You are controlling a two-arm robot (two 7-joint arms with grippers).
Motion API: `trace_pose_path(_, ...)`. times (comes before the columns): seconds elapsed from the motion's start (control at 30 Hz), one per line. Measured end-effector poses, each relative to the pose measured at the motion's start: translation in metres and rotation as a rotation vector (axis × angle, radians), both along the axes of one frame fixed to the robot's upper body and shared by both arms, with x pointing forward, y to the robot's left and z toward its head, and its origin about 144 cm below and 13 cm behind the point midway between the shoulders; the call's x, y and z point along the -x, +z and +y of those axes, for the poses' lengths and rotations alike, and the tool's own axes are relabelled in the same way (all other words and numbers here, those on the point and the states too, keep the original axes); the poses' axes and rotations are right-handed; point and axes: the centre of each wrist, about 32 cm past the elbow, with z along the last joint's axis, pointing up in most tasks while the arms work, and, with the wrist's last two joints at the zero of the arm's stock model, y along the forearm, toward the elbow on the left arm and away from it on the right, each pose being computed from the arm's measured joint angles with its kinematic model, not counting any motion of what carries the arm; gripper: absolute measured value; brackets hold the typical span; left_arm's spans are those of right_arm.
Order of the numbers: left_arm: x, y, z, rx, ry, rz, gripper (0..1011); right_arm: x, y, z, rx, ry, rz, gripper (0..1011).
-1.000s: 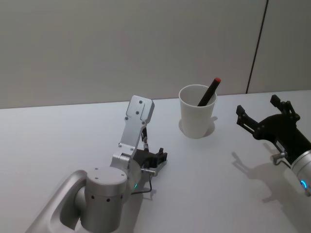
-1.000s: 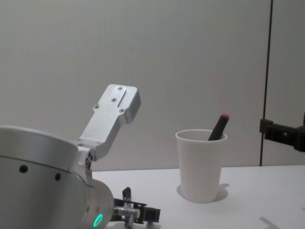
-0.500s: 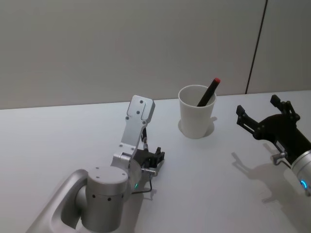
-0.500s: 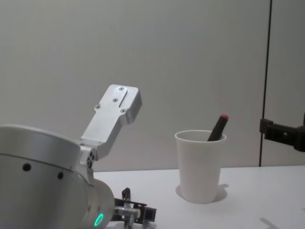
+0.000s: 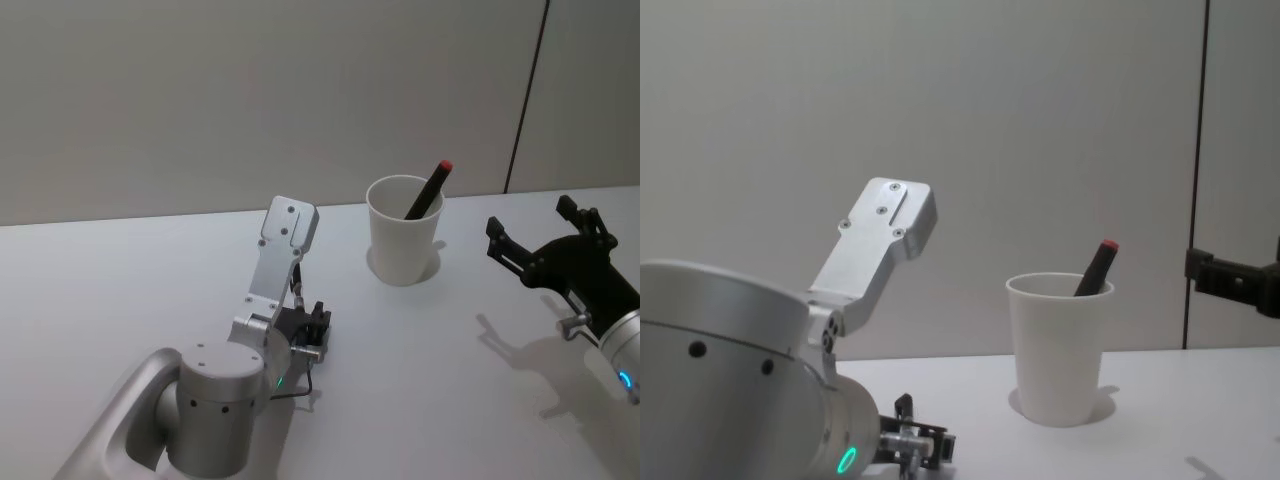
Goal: Place the pen into the pen holder.
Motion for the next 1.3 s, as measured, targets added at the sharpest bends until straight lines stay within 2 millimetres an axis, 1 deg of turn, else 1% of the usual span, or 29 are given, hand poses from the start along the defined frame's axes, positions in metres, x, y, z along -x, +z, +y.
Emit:
trace_pose_path(0.2, 0.0, -0.0002, -0.0001, -0.001, 0.001, 0.0, 528, 0.0, 0.0, 0.0, 0.0, 0.0, 0.0, 1001)
trace_pose_path(0.23, 0.0, -0.0002, -0.0001, -0.001, 0.001, 0.0, 497, 0.0, 0.0, 0.0, 0.0, 0.0, 0.0, 1001)
trace_pose_path(0.27, 0.0, -0.0002, -0.0001, -0.001, 0.001, 0.0, 497, 0.0, 0.0, 0.0, 0.0, 0.0, 0.0, 1002)
trace_pose_path(0.37, 0.0001, -0.0004, 0.0002, -0.002, -0.001, 0.0, 427, 0.0, 0.0, 0.0, 0.0, 0.0, 0.0, 1002)
trace_pose_path(0.43, 0.0001, -0.0006, 0.0004, -0.001, -0.004, 0.0, 407, 0.0, 0.0, 0.0, 0.0, 0.0, 0.0, 1002)
trace_pose_path(0.5, 0.0003, -0.001, 0.001, -0.001, -0.009, -0.001, 315, 0.0, 0.0, 0.0, 0.0, 0.0, 0.0, 1002)
trace_pose_path(0.53, 0.0004, -0.0011, 0.0012, -0.001, -0.011, -0.002, 315, 0.0, 0.0, 0.0, 0.0, 0.0, 0.0, 1002)
trace_pose_path(0.6, 0.0005, -0.0013, 0.0015, 0.0, -0.013, -0.003, 239, 0.0, 0.0, 0.0, 0.0, 0.0, 0.0, 1002)
trace_pose_path(0.63, 0.0005, -0.0014, 0.0017, 0.0, -0.015, -0.003, 228, 0.0, 0.0, 0.0, 0.0, 0.0, 0.0, 1001)
trace_pose_path(0.7, 0.0007, -0.0016, 0.002, 0.0, -0.017, -0.004, 151, 0.0, 0.0, 0.0, 0.0, 0.0, 0.0, 1002)
trace_pose_path(0.73, 0.0007, -0.0016, 0.0022, 0.0, -0.018, -0.005, 139, 0.0, 0.0, 0.0, 0.0, 0.0, 0.0, 1002)
trace_pose_path(0.8, 0.0008, -0.0017, 0.0024, 0.0, -0.02, -0.006, 127, 0.0, 0.0, 0.0, 0.0, 0.0, 0.0, 1001)
trace_pose_path(1.3, 0.0011, -0.0018, 0.0034, 0.003, -0.027, -0.011, 127, 0.0, 0.0, 0.0, 0.0, 0.0, 0.0, 1002)
